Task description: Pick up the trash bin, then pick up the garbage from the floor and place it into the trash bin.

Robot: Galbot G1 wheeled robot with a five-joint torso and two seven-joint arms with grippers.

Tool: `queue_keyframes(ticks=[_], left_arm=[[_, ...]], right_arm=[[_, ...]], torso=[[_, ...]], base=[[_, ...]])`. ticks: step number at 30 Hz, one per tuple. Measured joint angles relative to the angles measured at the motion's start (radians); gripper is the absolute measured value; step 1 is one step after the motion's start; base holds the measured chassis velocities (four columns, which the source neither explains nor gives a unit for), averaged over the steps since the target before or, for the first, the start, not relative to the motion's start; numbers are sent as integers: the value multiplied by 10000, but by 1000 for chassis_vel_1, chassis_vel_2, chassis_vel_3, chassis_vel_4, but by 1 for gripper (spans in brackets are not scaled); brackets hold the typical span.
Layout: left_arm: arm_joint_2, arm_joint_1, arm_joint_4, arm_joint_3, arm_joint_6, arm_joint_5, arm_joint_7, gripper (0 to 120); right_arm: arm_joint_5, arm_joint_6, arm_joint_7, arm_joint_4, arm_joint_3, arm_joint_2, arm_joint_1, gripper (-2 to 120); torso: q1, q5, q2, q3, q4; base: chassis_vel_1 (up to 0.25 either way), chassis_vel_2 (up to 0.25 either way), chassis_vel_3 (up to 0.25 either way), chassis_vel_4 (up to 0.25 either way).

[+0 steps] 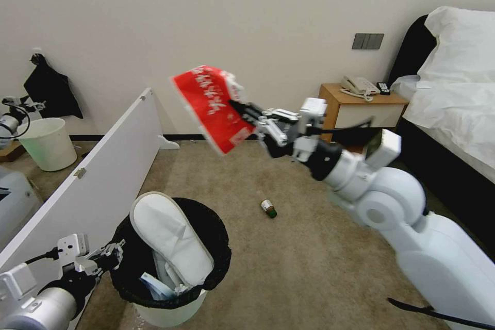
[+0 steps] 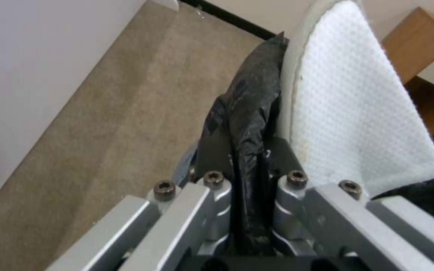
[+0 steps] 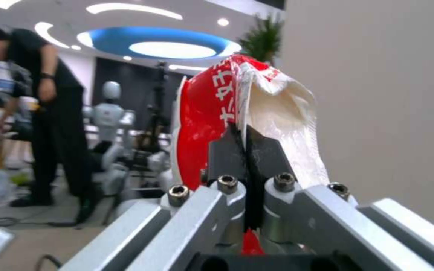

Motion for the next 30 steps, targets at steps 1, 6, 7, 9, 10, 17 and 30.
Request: queue_keyframes(ticks=[1,6,7,9,10,17,30], left_arm=[[0,0,0,0,0,0,0,5],[-42,61,0,-24,5,17,0,5],[-56,77,0,-52,5,18,1,5],[-64,104,0,-81,6,18,2,5],[-70,130,0,-97,7,17,3,5],[-138,126,0,-73,17,0,4,5],[-156,106,0,-80,19,12,-2,5]], right_arm=[[0,0,0,0,0,0,0,0],[-69,-4,-3,-189,-757,317,272,0],[-136,-4,-22,-252,-970,382,281,0],[-191,-3,-54,-306,-1171,415,273,0],[-228,-1,-81,-338,-1306,426,247,0],[-485,43,-217,-406,-2091,344,-16,0],[-1050,224,-430,-542,-2418,-195,-721,0]], torso=[[0,0,0,0,0],[0,-1,0,0,1],[0,0,-1,0,0],[0,0,0,0,-1],[0,0,0,0,-2],[0,1,0,0,-1],[0,2,0,0,0]], base=[[0,0,0,0],[0,0,0,0],[0,0,0,0],[0,0,0,0],[0,0,0,0],[0,0,0,0],[0,0,0,0]])
